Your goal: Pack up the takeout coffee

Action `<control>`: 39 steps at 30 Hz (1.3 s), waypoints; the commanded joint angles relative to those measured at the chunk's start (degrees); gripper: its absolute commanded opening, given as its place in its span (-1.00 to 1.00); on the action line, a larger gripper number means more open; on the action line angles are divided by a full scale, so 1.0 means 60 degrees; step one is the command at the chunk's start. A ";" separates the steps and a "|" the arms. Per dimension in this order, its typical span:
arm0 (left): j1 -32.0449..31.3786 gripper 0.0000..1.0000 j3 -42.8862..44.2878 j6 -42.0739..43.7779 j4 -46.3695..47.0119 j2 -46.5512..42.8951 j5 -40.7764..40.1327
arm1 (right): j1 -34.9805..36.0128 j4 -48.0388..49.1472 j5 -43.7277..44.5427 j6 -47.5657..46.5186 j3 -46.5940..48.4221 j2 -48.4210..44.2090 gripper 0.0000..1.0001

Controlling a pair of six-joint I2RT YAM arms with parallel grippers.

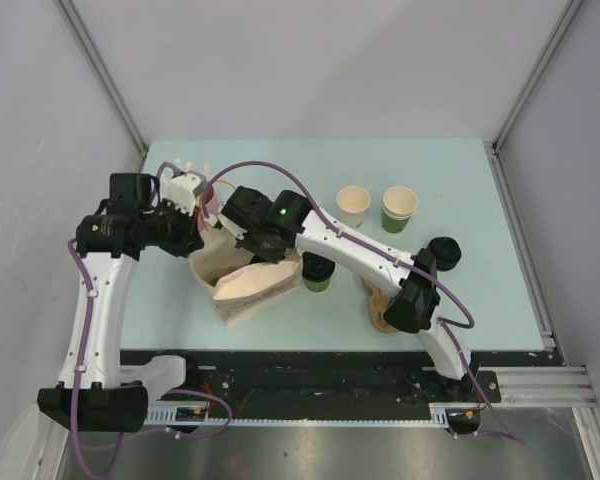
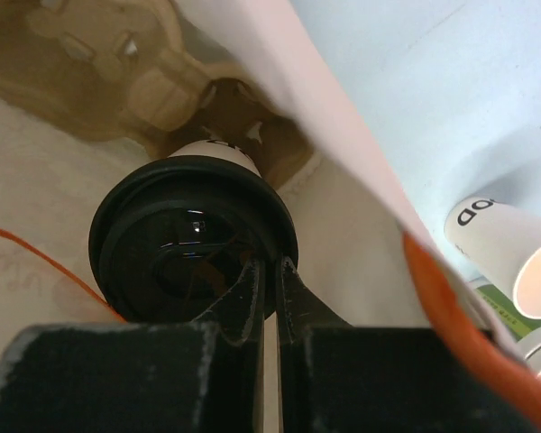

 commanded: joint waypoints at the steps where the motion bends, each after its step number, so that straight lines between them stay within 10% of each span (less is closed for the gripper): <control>1: -0.0043 -0.99 0.0111 -0.0259 0.0063 -0.0005 -0.0218 | -0.0148 0.0070 0.0301 -0.0063 -0.0285 -0.0310 -1.00; 11: -0.0043 -0.99 0.0067 -0.0244 0.0078 -0.0063 -0.0013 | -0.0280 0.0392 0.0021 0.0274 -0.0240 0.0277 -1.00; 17: -0.0043 -0.99 0.0009 -0.0244 0.0092 -0.0063 0.0046 | -0.0280 0.0583 0.0300 0.0377 -0.0285 0.0350 -0.45; 39: -0.0043 -0.99 -0.0079 0.0078 0.0063 -0.0137 -0.0394 | -0.0104 0.1491 0.0536 0.1080 0.0506 -0.1100 0.19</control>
